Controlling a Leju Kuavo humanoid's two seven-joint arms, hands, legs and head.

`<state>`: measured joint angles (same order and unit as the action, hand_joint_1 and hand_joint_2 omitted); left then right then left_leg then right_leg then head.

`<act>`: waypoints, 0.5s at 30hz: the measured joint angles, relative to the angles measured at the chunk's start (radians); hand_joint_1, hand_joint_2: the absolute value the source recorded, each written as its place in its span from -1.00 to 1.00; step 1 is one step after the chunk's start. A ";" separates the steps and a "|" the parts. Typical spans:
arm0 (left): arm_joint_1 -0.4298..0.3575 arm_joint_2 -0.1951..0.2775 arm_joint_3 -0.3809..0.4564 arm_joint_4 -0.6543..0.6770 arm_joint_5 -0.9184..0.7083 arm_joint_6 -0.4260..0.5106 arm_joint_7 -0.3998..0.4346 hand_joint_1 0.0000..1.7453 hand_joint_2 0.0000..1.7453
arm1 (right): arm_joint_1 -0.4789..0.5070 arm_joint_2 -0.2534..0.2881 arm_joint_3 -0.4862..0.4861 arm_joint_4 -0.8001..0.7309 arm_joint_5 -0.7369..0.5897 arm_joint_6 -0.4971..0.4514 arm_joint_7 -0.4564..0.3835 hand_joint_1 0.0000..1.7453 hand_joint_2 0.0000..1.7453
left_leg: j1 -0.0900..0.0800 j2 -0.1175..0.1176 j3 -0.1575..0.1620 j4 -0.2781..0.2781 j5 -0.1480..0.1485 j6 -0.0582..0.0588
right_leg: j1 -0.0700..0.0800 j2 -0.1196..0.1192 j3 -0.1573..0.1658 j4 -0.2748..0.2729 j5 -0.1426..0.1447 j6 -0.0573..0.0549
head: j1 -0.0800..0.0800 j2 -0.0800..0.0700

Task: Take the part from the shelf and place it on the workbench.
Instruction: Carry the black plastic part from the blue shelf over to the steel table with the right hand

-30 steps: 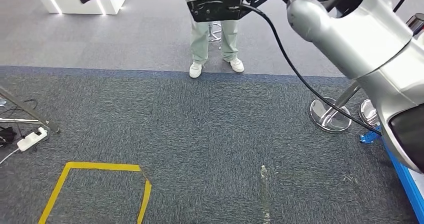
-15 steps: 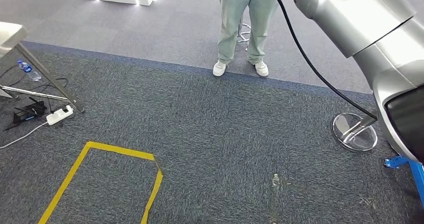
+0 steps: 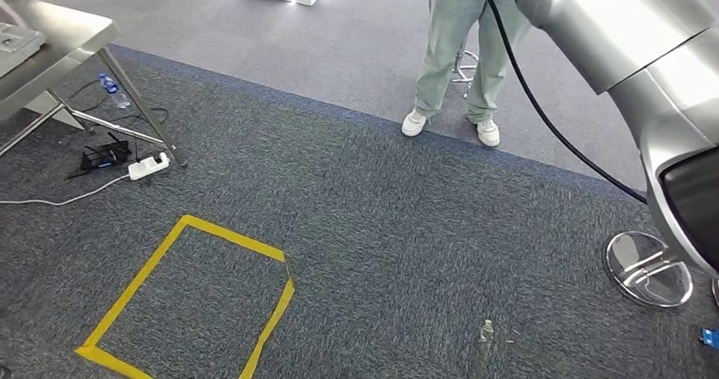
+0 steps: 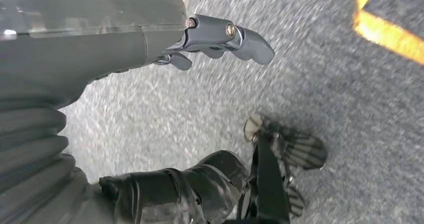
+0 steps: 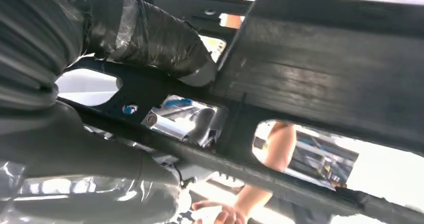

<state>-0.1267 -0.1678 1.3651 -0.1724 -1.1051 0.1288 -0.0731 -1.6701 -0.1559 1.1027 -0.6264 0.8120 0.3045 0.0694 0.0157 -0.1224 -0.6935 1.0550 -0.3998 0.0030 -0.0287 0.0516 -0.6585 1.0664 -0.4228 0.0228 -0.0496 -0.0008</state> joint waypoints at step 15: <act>-0.003 -0.001 0.000 0.000 -0.005 0.005 -0.021 -1.00 1.00 | 0.003 0.021 0.003 0.001 0.028 -0.002 -0.044 1.00 1.00 | -0.041 0.158 0.038 -0.023 -0.017 0.031 | 0.022 -0.146 0.017 -0.017 -0.004 -0.010 | -0.016 0.000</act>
<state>-0.1298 -0.1684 1.3651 -0.1724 -1.1097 0.1334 -0.0943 -1.6671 -0.1347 1.1052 -0.6255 0.8400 0.3028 0.0254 -0.0250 0.0356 -0.6559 1.0318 -0.4163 0.0339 -0.0062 -0.0939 -0.6414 1.0491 -0.4265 0.0127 -0.0651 -0.0007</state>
